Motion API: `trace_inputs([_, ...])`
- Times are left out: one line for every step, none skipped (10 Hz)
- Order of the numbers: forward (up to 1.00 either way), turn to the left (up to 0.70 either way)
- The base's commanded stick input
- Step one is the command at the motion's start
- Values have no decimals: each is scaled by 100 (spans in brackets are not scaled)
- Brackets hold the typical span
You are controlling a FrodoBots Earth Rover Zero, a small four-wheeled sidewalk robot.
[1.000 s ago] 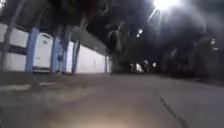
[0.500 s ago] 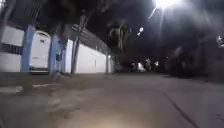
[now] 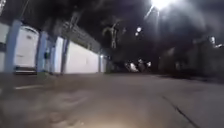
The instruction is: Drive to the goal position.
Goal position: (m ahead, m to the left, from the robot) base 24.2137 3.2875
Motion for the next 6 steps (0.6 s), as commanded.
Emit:
trace_inputs([70, -32])
trace_inputs([70, -35])
trace_inputs([70, -24])
trace_inputs([70, -11])
trace_inputs([70, 0])
trace_inputs([70, 0])
